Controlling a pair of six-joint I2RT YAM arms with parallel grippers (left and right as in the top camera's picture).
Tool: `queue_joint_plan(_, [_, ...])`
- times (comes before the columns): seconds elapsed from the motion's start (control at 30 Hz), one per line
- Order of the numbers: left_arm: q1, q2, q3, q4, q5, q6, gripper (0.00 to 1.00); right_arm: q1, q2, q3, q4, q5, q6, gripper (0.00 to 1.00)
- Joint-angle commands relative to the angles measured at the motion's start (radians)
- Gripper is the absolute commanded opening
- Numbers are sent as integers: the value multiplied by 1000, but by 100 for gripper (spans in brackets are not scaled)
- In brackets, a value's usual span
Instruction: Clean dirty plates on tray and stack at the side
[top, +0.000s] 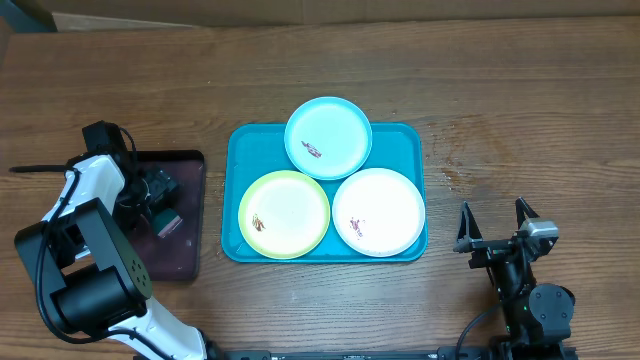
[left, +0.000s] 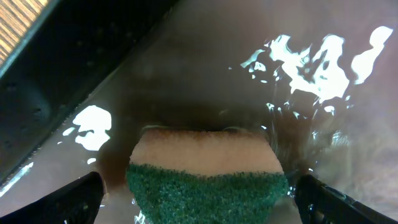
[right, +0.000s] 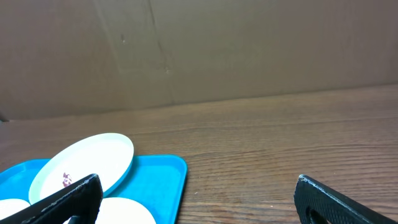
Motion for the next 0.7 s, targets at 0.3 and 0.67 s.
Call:
queue_joint_plan(0.3, [2,11,-9,-153,103,2,61,-6,-11,-10,8,0,-3,100])
queue_joint_plan(0.67, [2,11,-9,-145,103,2,55,-6,-11,-10,8,0,-3,100])
